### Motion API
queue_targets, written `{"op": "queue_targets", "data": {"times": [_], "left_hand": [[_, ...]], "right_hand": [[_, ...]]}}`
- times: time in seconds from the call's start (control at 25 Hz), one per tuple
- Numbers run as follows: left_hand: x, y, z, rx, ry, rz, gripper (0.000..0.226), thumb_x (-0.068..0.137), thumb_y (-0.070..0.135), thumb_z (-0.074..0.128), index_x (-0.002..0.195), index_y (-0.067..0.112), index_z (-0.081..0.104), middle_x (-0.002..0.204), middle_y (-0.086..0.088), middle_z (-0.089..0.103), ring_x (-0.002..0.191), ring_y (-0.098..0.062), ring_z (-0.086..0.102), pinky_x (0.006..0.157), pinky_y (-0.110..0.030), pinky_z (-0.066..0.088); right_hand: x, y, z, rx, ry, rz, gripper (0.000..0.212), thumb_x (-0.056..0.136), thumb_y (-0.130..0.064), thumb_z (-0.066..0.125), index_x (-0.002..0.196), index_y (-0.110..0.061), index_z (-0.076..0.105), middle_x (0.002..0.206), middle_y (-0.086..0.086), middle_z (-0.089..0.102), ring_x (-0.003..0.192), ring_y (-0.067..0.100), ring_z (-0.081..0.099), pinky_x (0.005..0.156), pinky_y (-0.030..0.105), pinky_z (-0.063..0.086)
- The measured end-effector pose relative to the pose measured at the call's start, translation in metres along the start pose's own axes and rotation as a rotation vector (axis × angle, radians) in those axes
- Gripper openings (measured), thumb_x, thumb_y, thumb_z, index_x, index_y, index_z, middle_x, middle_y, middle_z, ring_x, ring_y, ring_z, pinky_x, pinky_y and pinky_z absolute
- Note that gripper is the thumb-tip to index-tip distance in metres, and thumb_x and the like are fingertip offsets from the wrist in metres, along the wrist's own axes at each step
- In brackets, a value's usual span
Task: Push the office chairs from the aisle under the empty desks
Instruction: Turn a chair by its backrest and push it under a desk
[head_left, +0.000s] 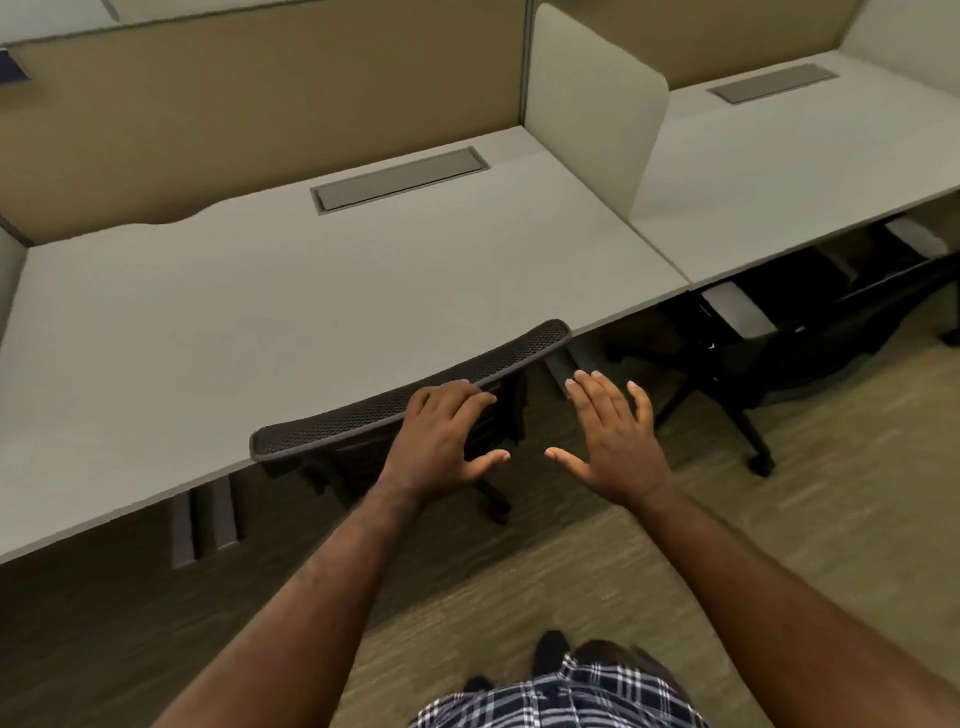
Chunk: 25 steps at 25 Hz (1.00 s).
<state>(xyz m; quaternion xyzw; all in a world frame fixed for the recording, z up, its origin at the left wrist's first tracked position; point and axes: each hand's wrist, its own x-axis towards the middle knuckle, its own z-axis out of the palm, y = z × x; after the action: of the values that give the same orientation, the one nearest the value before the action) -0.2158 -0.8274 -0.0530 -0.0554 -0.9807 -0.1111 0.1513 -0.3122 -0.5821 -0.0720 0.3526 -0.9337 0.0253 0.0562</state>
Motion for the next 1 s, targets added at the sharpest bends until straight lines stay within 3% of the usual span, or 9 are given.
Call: {"op": "queue_targets", "data": {"times": [0.16,0.28,0.52,0.72,0.88,1.0], "left_hand": [[0.046,0.046,0.025,-0.032,-0.078,0.163,0.068,0.08,0.066,0.061,0.132,0.024,0.051,0.13,0.0,0.053,0.127,-0.017,0.041,0.107,-0.037,0.026],[0.096,0.095,0.051,-0.06,-0.119,0.258,0.068,0.079,0.069,0.058,0.131,0.025,0.052,0.129,0.001,0.055,0.126,-0.017,0.044,0.106,-0.039,0.028],[0.209,0.238,0.113,-0.129,-0.154,0.395,0.071,0.08,0.072,0.05,0.133,0.024,0.051,0.13,0.0,0.055,0.125,-0.018,0.046,0.103,-0.039,0.029],[0.296,0.348,0.146,-0.18,-0.117,0.425,0.079,0.08,0.072,0.056,0.14,0.023,0.045,0.136,-0.002,0.051,0.126,-0.019,0.046,0.107,-0.042,0.029],[0.359,0.4,0.156,-0.202,-0.04,0.401,0.083,0.078,0.073,0.056,0.142,0.022,0.043,0.138,-0.002,0.047,0.127,-0.017,0.038,0.105,-0.036,0.022],[0.409,0.433,0.161,-0.223,0.02,0.388,0.083,0.077,0.07,0.063,0.141,0.021,0.043,0.14,-0.003,0.046,0.127,-0.017,0.035,0.104,-0.038,0.026]], "right_hand": [[-0.04,0.054,-0.004,0.008,0.01,0.169,0.094,0.085,-0.075,0.035,0.153,-0.01,0.03,0.155,0.011,0.038,0.144,0.026,0.033,0.114,0.059,0.025],[-0.071,0.111,-0.007,0.015,0.044,0.276,0.098,0.083,-0.079,0.038,0.153,-0.012,0.027,0.154,0.009,0.04,0.143,0.025,0.036,0.113,0.058,0.026],[-0.124,0.26,-0.018,-0.02,0.12,0.434,0.097,0.082,-0.079,0.042,0.153,-0.013,0.028,0.154,0.008,0.039,0.143,0.024,0.034,0.113,0.056,0.024],[-0.153,0.387,-0.038,-0.042,0.193,0.495,0.097,0.082,-0.078,0.044,0.151,-0.012,0.031,0.153,0.007,0.04,0.142,0.025,0.035,0.113,0.057,0.025],[-0.152,0.469,-0.059,-0.056,0.272,0.537,0.095,0.082,-0.078,0.043,0.151,-0.013,0.031,0.153,0.007,0.04,0.142,0.024,0.034,0.113,0.057,0.024],[-0.139,0.522,-0.074,-0.077,0.321,0.549,0.095,0.082,-0.078,0.041,0.151,-0.012,0.031,0.153,0.007,0.038,0.142,0.025,0.033,0.114,0.057,0.022]]}}
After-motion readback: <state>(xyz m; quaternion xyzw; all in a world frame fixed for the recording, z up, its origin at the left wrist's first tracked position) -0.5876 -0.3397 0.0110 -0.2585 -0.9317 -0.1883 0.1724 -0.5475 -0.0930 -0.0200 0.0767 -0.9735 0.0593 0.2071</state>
